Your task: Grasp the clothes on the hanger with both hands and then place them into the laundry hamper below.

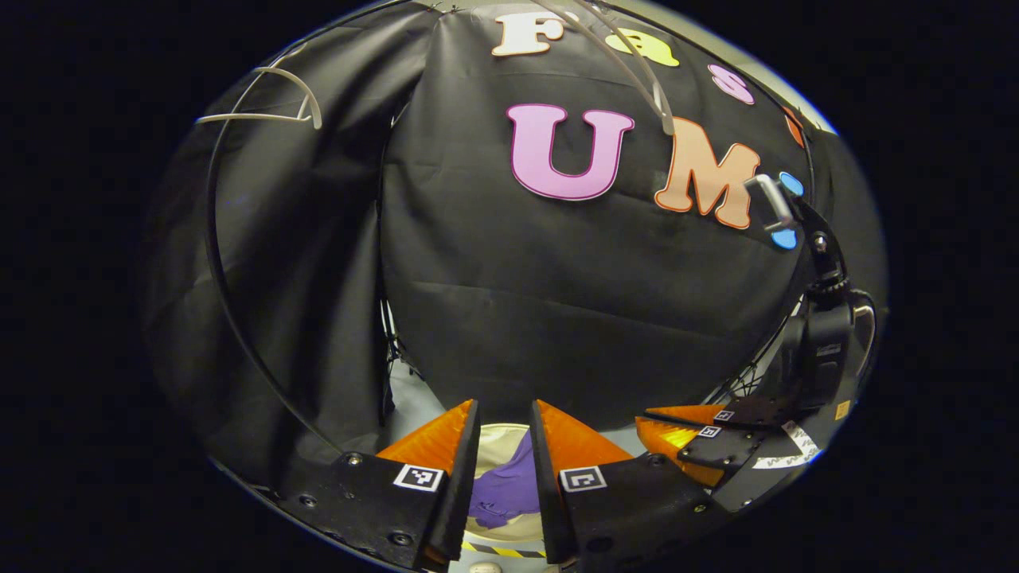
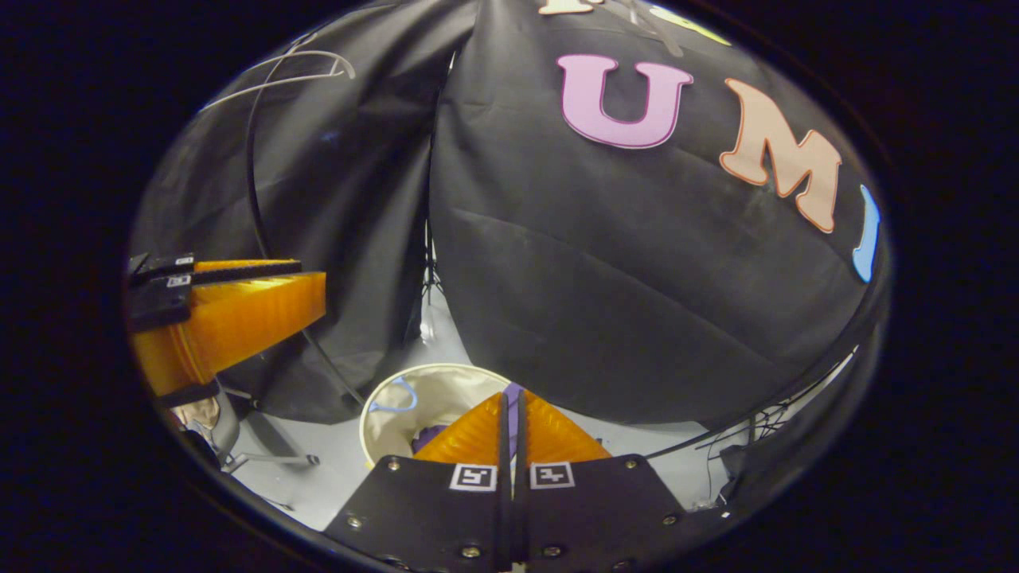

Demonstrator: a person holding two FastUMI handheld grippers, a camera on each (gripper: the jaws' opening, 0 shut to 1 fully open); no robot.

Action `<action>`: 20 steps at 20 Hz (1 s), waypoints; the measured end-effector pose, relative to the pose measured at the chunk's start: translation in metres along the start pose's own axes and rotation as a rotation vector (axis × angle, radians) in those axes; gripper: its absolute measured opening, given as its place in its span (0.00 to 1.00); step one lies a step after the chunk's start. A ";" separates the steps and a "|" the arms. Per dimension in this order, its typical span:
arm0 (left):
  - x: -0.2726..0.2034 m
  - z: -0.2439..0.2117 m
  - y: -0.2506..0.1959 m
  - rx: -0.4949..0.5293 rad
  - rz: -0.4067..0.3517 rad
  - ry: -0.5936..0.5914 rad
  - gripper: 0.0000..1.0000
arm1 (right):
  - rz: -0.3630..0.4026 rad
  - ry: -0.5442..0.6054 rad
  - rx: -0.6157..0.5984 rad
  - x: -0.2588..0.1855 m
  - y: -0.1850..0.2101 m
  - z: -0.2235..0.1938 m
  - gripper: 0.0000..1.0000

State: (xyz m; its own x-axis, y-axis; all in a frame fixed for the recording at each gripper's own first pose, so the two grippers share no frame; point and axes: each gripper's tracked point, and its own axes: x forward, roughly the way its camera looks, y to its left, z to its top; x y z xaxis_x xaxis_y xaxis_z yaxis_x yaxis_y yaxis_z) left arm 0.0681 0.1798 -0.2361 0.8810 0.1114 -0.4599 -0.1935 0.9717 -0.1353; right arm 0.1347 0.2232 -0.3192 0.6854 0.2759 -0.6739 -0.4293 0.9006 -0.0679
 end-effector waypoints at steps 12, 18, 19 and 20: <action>-0.057 0.124 -0.053 0.065 -0.060 -0.280 0.47 | -0.119 -0.381 0.121 -0.111 -0.074 0.134 0.01; -0.102 0.186 -0.101 0.069 -0.133 -0.402 0.39 | -0.215 -0.554 0.141 -0.193 -0.124 0.185 0.01; -0.109 0.193 -0.108 0.067 -0.145 -0.414 0.39 | -0.229 -0.576 0.141 -0.208 -0.130 0.190 0.01; -0.113 0.198 -0.116 0.066 -0.154 -0.422 0.39 | -0.241 -0.596 0.143 -0.224 -0.133 0.197 0.01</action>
State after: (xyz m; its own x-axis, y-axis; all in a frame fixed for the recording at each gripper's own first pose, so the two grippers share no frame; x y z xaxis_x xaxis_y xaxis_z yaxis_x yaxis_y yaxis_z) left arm 0.0762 0.0952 0.0055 0.9989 0.0259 -0.0388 -0.0300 0.9933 -0.1113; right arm 0.1545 0.1078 -0.0145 0.9786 0.1624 -0.1263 -0.1686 0.9849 -0.0395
